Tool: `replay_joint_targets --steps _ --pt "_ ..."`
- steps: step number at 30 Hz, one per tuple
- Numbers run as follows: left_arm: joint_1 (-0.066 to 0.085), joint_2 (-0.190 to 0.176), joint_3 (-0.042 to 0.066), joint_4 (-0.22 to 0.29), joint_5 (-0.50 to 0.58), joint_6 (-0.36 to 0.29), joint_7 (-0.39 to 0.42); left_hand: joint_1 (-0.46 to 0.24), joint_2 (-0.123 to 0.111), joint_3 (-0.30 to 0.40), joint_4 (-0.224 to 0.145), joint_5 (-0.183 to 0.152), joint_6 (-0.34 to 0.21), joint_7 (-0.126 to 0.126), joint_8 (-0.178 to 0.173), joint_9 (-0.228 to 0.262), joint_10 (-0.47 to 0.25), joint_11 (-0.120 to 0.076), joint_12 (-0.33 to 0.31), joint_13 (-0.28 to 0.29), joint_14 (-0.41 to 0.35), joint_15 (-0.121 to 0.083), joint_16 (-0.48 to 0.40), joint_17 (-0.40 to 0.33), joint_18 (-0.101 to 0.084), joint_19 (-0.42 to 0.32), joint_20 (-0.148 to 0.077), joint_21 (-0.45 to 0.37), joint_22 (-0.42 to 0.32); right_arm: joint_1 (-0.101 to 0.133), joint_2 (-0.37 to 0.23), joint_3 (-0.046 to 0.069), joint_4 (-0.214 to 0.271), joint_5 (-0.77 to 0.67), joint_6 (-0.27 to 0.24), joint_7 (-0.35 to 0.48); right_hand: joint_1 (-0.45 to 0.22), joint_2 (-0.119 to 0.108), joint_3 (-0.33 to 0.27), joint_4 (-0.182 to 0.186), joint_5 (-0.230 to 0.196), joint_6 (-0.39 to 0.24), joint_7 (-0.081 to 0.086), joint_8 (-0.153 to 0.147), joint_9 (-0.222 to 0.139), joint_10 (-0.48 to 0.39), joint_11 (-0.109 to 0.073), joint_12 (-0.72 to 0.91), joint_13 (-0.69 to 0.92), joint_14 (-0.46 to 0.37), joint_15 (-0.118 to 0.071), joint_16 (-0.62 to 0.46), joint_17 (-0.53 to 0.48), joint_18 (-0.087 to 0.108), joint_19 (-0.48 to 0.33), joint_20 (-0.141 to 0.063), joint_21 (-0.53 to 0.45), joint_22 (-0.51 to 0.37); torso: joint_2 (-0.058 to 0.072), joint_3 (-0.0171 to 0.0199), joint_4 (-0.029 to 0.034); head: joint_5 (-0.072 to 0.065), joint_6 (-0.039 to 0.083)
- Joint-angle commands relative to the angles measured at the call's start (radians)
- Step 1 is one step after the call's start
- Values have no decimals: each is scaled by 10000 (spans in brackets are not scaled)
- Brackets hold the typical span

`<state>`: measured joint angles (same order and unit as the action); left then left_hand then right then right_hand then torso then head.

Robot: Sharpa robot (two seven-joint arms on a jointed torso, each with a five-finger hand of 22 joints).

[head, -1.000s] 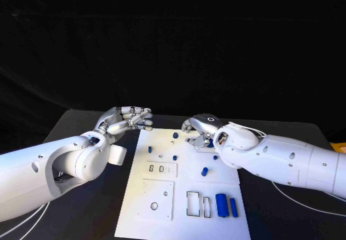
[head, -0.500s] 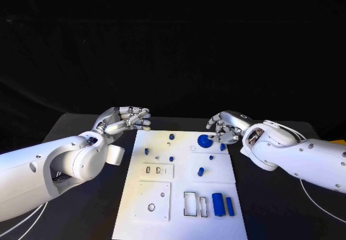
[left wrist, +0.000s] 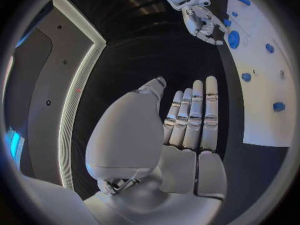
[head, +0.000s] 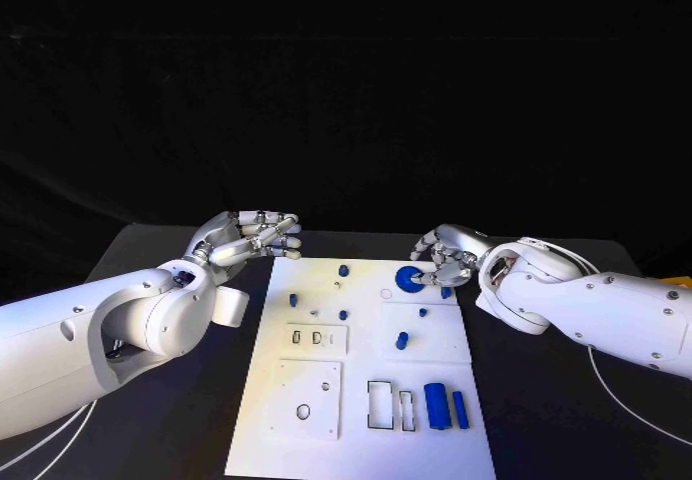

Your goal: Assemble the parts on the task board

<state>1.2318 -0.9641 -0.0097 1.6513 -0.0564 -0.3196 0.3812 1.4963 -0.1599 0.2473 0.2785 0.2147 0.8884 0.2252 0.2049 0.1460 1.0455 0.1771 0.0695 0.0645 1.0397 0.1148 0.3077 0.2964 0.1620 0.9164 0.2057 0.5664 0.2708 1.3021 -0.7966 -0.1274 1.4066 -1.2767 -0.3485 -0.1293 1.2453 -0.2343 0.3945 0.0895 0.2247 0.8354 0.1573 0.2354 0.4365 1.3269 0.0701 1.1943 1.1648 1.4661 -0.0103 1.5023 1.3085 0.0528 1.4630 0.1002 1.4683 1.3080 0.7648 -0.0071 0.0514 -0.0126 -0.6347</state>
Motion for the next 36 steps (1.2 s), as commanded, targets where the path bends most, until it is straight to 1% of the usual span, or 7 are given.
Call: replay_joint_targets --steps 1,12,14,19,29,35,36 --pt "18 23 6 7 53 206 42 -7 -50 70 -10 -62 -75 103 -42 -10 -58 -7 -60 9 -63 42 -46 10 154 -62 15 47 16 -42 118 -10 -187 45 570 -169 63 57 -64 16 -35 -78 3 -61 21 90 -2 145 153 716 73 65 867 -167 95 38 67 1274 15 16 9 -3 -23" --pt "18 19 6 0 53 217 30 -7 -50 70 -10 -62 -75 103 -42 -10 -58 -7 -60 9 -63 42 -46 10 154 -62 15 47 16 -107 318 -22 -458 -42 628 -238 80 83 -99 47 -28 -93 14 -60 39 125 11 282 294 738 87 118 996 -176 121 52 93 1317 5 8 9 -27 -59" --pt "18 17 6 -2 53 215 29 -7 -50 70 -10 -62 -75 103 -42 -10 -58 -7 -60 9 -63 42 -46 10 154 -62 15 47 16 -111 343 -24 -491 -59 606 -245 102 115 -103 67 12 -86 19 -50 55 143 18 365 381 747 95 142 1049 -179 128 62 101 1333 5 16 0 -4 -70" --pt "18 14 6 -1 53 223 27 -7 -50 70 -10 -62 -75 103 -42 -10 -58 -7 -60 9 -63 42 -46 10 154 -62 15 47 16 -144 424 -29 -565 -163 592 -279 143 171 -82 93 132 -62 25 -30 80 172 24 482 505 752 105 164 1094 -187 149 73 124 1371 11 19 -3 15 -79" --pt "18 15 6 1 53 239 23 2 -44 82 -20 -60 -72 92 -45 -8 -60 -15 -50 14 -69 38 -57 33 159 -87 19 73 29 -180 597 -45 -836 -245 672 -314 156 254 -37 135 130 -4 25 5 106 217 26 593 622 762 109 190 1157 -192 165 80 139 1399 22 21 7 -9 -91" --pt "18 17 6 0 53 256 17 2 -44 82 -20 -60 -72 92 -45 -8 -60 -15 -50 14 -69 38 -57 33 159 -87 19 73 29 -211 680 -59 -922 -344 709 -368 202 317 32 147 121 106 16 62 140 318 19 786 819 770 107 215 1212 -201 189 83 165 1441 20 25 4 21 -137" --pt "18 18 6 -2 53 259 17 2 -44 82 -20 -60 -72 92 -45 -8 -60 -15 -50 14 -69 38 -57 33 159 -87 19 73 29 -217 690 -60 -929 -358 700 -388 216 363 74 159 104 169 10 91 155 335 13 829 863 773 104 224 1232 -206 203 82 179 1463 18 24 1 21 -146"
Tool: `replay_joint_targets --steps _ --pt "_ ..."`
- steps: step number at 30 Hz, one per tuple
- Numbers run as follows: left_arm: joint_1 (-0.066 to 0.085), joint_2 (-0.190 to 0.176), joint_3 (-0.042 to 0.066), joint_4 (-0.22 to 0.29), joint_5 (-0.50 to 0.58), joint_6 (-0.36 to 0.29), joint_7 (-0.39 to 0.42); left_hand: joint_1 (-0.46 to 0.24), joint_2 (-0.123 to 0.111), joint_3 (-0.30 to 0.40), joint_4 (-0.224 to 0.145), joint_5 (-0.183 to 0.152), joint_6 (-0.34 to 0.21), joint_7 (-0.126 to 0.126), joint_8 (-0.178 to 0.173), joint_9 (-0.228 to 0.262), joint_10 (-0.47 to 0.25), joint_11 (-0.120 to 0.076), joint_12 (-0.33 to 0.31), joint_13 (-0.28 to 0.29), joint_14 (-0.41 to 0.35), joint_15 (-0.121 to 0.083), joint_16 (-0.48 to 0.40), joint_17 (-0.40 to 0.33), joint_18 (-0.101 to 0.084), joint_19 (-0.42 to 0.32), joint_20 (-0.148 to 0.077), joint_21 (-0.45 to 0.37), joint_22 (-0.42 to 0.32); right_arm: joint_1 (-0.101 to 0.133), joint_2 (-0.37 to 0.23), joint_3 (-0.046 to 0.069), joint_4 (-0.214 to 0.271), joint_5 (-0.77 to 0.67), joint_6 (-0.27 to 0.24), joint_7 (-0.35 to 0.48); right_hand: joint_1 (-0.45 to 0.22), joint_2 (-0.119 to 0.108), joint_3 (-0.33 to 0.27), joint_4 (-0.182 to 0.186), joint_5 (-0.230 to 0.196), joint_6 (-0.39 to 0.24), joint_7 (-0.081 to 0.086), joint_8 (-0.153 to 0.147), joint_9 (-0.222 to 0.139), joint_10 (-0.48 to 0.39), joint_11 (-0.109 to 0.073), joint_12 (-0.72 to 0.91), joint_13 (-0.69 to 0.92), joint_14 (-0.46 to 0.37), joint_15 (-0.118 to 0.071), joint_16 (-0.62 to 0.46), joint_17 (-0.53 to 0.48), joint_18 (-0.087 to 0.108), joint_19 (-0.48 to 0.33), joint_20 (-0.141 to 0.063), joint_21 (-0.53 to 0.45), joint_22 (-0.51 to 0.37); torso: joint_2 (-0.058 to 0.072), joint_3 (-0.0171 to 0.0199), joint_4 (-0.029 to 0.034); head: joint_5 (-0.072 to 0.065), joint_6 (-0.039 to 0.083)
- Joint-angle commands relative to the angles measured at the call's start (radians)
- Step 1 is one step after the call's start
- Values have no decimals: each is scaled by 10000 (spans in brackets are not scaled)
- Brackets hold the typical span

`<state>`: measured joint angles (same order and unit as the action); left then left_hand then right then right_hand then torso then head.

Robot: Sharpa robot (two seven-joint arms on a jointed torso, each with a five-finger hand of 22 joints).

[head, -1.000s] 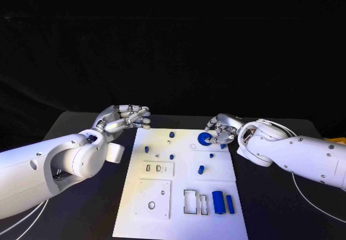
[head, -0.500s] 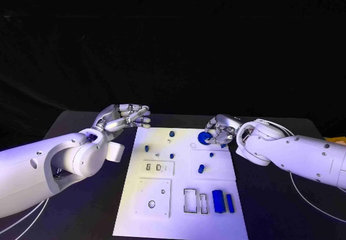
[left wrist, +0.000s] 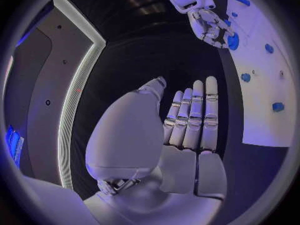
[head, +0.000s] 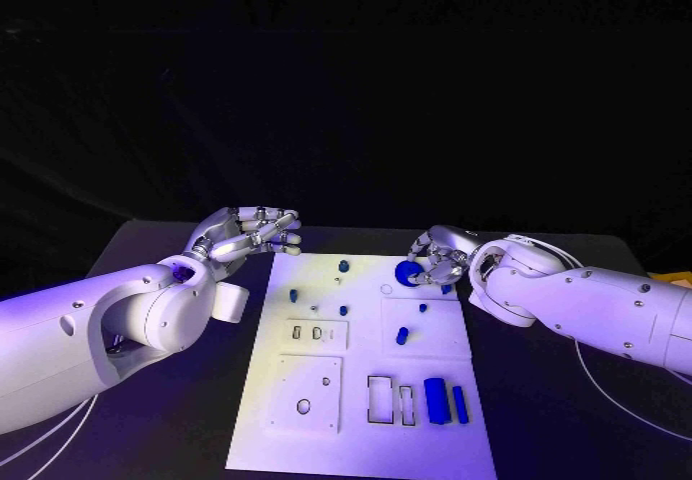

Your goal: Assemble the parts on the task board

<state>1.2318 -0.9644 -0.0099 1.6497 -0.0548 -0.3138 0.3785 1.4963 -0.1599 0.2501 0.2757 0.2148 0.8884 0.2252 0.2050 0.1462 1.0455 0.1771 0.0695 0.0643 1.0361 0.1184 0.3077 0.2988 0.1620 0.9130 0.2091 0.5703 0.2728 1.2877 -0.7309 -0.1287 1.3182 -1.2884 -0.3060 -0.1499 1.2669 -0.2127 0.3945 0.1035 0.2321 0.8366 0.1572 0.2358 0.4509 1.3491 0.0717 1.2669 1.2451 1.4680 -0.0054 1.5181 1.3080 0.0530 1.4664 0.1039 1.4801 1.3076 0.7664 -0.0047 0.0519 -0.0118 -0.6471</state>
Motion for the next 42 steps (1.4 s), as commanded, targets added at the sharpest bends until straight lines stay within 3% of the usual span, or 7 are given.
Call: replay_joint_targets --steps 1,7,11,18,25,33,42 --pt "18 21 8 12 38 202 43 2 -44 54 8 -61 -73 92 -46 -10 -61 -15 -50 16 -33 2 -58 9 158 -53 -16 35 9 -76 38 -48 -47 -248 268 -191 6 167 92 24 26 179 10 97 16 118 -5 117 76 756 53 72 1251 -210 172 45 65 1474 1 0 -4 14 -22" --pt "18 13 8 16 38 211 38 1 -41 58 7 -60 -73 93 -49 -10 -63 -15 -48 18 -34 1 -61 20 160 -62 -14 46 15 -93 62 -55 -72 -372 60 -203 163 384 430 -14 -478 672 -125 297 101 309 -117 420 391 759 -35 93 1291 -230 233 -16 125 1574 -12 -1 -22 26 -46" --pt "18 10 8 14 38 218 33 -2 -37 59 10 -60 -72 94 -49 -9 -63 -15 -48 18 -33 1 -61 22 161 -64 -14 49 16 -101 50 -56 -26 -524 -359 -75 299 519 783 -125 -497 1124 -296 486 180 557 -261 734 728 769 -151 110 1335 -257 311 -113 199 1685 -10 2 -21 31 -36" --pt "18 12 8 2 38 236 30 -2 -37 59 10 -60 -72 94 -49 -9 -63 -15 -48 18 -33 1 -61 22 161 -64 -14 49 16 -163 -35 -56 376 -1787 -1787 -212 80 397 919 -117 -453 1385 -418 609 260 816 -365 1055 1084 797 -248 154 1459 -311 456 -218 337 1881 -7 6 0 26 -27" --pt "17 3 8 -20 38 233 26 -7 -28 64 13 -60 -75 96 -53 -10 -70 -13 -48 18 -31 1 -64 33 163 -70 -13 62 22 -172 -128 -46 943 -2484 -2502 -245 89 391 957 -136 -432 1414 -439 624 271 823 -386 1060 1091 800 -263 158 1469 -324 492 -230 372 1928 -17 -9 -2 30 7" --pt "17 26 8 -18 38 242 29 -7 -28 64 13 -60 -75 96 -53 -10 -70 -13 -48 18 -31 1 -64 33 163 -70 -13 62 22 -118 248 -37 1423 -3130 -2382 -369 16 340 970 -116 -420 1385 -430 598 268 841 -385 1078 1117 800 -274 159 1471 -338 530 -246 409 1979 -7 -16 -16 42 38" --pt "17 94 8 -30 38 253 34 -4 -25 69 9 -60 -78 96 -58 -10 -76 -12 -48 18 -33 2 -69 44 165 -77 -11 76 29 -121 1263 -45 1040 -3478 -2157 -535 8 334 994 -117 -421 1348 -424 571 261 834 -383 1068 1110 800 -274 157 1467 -334 518 -250 397 1965 13 -26 37 16 70"
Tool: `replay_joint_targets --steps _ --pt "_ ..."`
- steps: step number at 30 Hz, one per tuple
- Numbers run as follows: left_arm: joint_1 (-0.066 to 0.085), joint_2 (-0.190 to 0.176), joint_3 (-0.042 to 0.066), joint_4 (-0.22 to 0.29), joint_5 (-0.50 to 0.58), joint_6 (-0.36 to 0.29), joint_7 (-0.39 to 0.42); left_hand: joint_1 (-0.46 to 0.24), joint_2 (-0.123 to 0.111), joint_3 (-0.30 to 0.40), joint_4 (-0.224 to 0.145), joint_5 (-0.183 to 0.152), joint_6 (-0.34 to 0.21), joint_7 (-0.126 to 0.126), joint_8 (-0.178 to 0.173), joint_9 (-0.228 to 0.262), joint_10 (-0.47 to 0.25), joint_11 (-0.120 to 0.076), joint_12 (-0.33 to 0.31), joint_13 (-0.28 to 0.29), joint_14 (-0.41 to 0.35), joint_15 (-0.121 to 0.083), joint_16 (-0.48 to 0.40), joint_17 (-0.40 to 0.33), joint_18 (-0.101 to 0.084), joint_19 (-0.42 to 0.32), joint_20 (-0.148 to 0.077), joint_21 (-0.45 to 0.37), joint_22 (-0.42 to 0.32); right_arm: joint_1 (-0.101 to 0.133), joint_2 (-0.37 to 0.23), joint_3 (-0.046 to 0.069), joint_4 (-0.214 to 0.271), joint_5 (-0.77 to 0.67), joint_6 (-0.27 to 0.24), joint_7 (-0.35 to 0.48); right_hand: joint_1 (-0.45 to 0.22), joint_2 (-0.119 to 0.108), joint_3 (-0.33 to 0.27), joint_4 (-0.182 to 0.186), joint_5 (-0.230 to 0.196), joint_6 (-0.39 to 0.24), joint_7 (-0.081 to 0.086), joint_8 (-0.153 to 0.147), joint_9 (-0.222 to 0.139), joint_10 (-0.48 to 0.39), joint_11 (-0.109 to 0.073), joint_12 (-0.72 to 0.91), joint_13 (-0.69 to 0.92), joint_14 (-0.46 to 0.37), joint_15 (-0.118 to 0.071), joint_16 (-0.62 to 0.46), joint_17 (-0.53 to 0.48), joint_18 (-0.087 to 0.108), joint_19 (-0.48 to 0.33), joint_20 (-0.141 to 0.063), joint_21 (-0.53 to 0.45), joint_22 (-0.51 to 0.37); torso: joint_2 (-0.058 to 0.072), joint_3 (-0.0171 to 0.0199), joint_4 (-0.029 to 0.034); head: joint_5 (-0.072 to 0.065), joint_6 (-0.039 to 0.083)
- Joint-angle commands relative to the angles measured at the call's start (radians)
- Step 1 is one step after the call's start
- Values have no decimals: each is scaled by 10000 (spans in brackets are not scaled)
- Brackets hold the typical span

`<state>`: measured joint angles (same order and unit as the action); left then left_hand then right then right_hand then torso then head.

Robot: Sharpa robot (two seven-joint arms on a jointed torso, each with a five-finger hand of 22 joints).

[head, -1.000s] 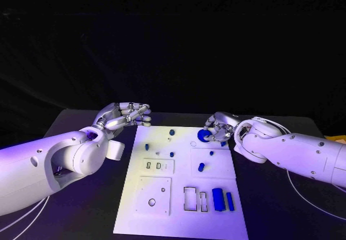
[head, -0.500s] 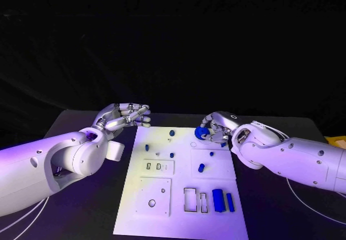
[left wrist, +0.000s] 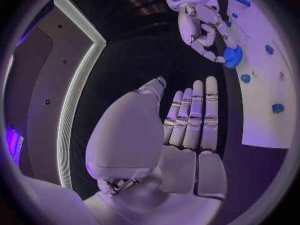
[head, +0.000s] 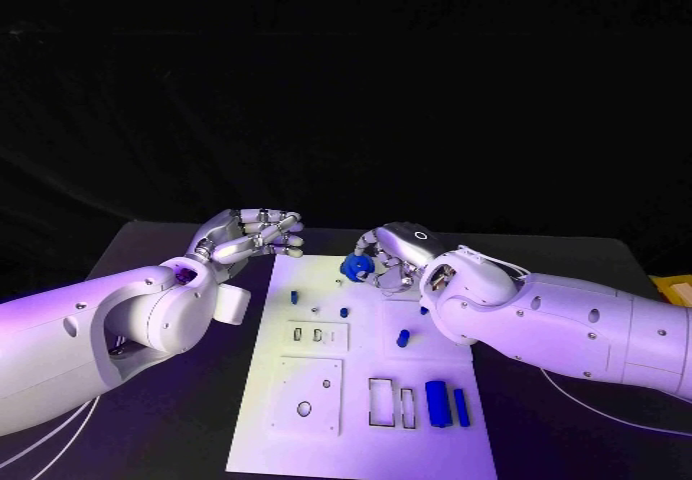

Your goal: Assemble the parts on the task board

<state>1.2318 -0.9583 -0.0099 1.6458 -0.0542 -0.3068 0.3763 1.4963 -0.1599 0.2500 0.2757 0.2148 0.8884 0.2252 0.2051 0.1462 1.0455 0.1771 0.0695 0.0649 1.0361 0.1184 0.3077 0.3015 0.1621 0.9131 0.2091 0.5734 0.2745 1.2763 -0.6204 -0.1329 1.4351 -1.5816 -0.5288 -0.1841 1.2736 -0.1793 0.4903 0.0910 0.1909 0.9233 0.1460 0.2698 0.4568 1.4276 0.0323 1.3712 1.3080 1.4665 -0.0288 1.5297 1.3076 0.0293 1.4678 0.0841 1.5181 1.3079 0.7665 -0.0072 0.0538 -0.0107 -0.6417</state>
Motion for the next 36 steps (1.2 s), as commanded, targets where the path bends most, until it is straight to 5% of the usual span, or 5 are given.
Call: replay_joint_targets --steps 1,11,23,36 --pt "17 38 8 8 31 183 57 -4 -25 70 9 -60 -78 96 -58 -11 -76 -12 -48 12 -34 2 -69 17 165 -78 -11 44 13 -18 272 -8 -204 -561 95 -202 -60 1 51 5 -4 463 -308 218 198 45 13 18 476 816 -39 42 1474 -93 497 -53 9 1953 18 5 12 16 22" --pt "19 66 9 14 31 176 64 -2 -26 73 5 -60 -78 94 -60 -10 -76 -13 -46 13 -37 2 -73 24 165 -85 -9 53 17 -207 1044 -49 -883 -651 409 -289 -99 -16 81 14 -6 396 -278 167 183 28 34 -1 463 811 -28 35 1452 -89 484 -53 -3 1939 25 10 10 63 -25" --pt "19 63 10 8 31 166 65 -2 -26 73 5 -60 -78 94 -60 -10 -76 -13 -46 13 -37 2 -73 24 165 -85 -9 53 17 -352 1345 -72 -1112 -634 822 -235 -154 -43 88 32 -32 359 -257 132 175 27 54 0 471 809 -13 31 1443 -88 478 -47 -9 1934 5 34 -41 138 -107" --pt "20 43 10 1 31 158 59 0 -29 77 0 -61 -77 95 -63 -10 -78 -13 -44 14 -45 4 -83 40 166 -101 -6 70 25 -396 1574 -97 -1533 -440 918 -228 -332 -141 116 95 -181 29 -116 -118 96 -210 171 -292 199 790 80 5 1370 -59 391 18 -96 1838 7 27 -23 128 -117"
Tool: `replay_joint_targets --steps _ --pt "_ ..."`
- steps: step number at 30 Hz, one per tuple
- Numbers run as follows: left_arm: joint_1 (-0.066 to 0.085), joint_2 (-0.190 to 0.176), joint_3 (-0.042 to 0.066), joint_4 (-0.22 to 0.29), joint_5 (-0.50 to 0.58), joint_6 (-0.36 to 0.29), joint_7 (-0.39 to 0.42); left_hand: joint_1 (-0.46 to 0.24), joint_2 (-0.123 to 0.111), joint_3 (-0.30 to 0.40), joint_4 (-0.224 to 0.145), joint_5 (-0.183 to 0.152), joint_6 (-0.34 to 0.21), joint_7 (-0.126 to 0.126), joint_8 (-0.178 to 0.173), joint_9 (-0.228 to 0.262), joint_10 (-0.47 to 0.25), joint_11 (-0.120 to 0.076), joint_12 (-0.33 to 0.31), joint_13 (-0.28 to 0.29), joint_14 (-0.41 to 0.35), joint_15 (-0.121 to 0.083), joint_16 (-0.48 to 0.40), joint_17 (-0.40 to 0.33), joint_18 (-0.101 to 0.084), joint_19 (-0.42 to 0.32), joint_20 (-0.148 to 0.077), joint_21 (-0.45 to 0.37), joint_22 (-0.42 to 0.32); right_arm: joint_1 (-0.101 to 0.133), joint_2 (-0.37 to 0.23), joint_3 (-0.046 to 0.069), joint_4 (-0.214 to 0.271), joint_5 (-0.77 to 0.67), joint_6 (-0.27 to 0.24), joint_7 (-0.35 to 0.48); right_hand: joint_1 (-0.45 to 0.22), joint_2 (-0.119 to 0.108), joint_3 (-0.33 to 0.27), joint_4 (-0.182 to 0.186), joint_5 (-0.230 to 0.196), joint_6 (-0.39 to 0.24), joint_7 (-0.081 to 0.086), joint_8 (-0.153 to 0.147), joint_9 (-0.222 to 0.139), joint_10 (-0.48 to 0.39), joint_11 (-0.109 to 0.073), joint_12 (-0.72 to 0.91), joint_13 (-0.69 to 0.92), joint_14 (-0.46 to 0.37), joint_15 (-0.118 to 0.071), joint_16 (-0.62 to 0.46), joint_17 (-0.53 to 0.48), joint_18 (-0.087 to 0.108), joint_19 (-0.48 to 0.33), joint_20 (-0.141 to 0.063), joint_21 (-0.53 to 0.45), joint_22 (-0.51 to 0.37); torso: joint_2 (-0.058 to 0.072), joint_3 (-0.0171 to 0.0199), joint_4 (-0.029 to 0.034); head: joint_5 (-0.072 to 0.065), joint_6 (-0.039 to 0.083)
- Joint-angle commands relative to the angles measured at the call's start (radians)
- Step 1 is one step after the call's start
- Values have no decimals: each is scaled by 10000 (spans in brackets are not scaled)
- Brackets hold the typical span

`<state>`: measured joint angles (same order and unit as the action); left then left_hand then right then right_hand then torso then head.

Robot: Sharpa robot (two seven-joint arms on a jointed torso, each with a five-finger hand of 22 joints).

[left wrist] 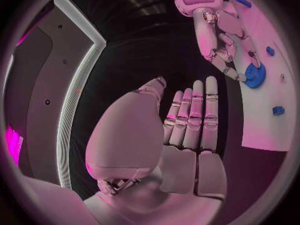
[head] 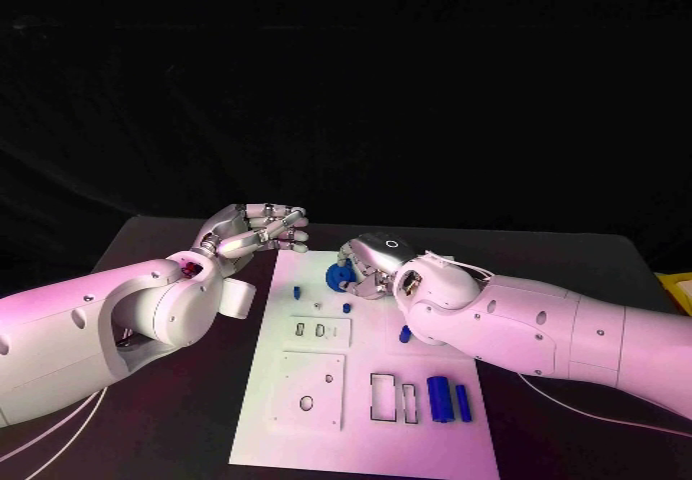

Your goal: Assemble the parts on the task board

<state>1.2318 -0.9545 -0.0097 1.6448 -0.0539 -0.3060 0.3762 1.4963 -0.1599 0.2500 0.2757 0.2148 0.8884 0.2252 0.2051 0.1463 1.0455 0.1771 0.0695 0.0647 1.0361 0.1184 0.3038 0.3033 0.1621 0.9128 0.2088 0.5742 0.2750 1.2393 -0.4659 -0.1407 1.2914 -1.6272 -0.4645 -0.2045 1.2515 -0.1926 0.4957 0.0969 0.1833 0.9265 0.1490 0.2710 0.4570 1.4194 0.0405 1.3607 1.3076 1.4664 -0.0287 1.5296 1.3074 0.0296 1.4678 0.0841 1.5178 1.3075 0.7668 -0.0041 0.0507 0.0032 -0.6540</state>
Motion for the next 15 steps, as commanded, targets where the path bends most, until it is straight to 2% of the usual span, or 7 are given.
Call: replay_joint_targets --steps 1,5,6,10,12,15 --pt "20 2 7 10 29 146 60 0 -29 77 0 -61 -77 95 -64 -10 -78 -13 -43 16 -45 4 -44 22 166 -98 -3 62 20 -26 43 -20 -129 50 266 -11 -149 -42 72 51 -227 -246 -54 -301 33 -290 164 -391 8 784 135 -2 1355 -48 346 61 -139 1790 2 -6 4 -12 5" --pt "20 -7 7 7 29 144 60 0 -29 77 0 -61 -77 95 -64 -10 -78 -13 -43 16 -45 4 -44 22 166 -98 -3 62 20 -26 77 -21 -199 154 246 52 -228 -170 2 79 -432 -1067 197 -944 -176 -582 400 -719 -298 784 351 7 1383 -31 294 254 -197 1742 4 -6 1 -17 4" --pt "20 -8 7 6 29 147 59 0 -29 77 0 -61 -77 95 -64 -10 -78 -13 -43 16 -45 4 -44 22 166 -98 -3 62 20 -26 81 -21 -204 177 249 72 -241 -179 -31 94 -430 -1139 213 -1014 -199 -594 419 -727 -306 784 372 9 1389 -29 291 280 -202 1740 5 -7 3 -16 1" --pt "19 -12 7 -6 29 149 59 1 -32 78 -3 -62 -81 96 -67 -11 -84 -11 -45 16 -46 4 -47 27 166 -103 -2 68 23 -26 71 -21 -191 311 343 187 -359 -243 -171 178 -409 -1152 231 -1079 -218 -586 445 -704 -286 784 402 14 1399 -30 297 321 -199 1751 1 -6 -9 37 -6" --pt "19 -14 7 -43 29 145 61 4 -38 77 -7 -62 -90 97 -73 -13 -93 -9 -49 14 -48 5 -50 31 166 -108 -1 72 25 -26 38 -21 -159 479 489 297 -506 -293 -379 300 -584 -946 144 -1030 -193 -458 384 -549 -139 791 367 29 1440 -44 345 325 -154 1813 1 -1 -14 65 -5" --pt "18 -17 7 -85 29 138 63 12 -47 79 -18 -63 -115 100 -90 -18 -123 -3 -58 10 -54 9 -58 43 167 -121 1 85 32 -26 6 -22 -132 651 637 403 -673 -306 -604 463 -670 -817 122 -1026 -186 -428 365 -513 -106 797 346 40 1470 -48 356 306 -146 1830 2 0 -10 50 -8"
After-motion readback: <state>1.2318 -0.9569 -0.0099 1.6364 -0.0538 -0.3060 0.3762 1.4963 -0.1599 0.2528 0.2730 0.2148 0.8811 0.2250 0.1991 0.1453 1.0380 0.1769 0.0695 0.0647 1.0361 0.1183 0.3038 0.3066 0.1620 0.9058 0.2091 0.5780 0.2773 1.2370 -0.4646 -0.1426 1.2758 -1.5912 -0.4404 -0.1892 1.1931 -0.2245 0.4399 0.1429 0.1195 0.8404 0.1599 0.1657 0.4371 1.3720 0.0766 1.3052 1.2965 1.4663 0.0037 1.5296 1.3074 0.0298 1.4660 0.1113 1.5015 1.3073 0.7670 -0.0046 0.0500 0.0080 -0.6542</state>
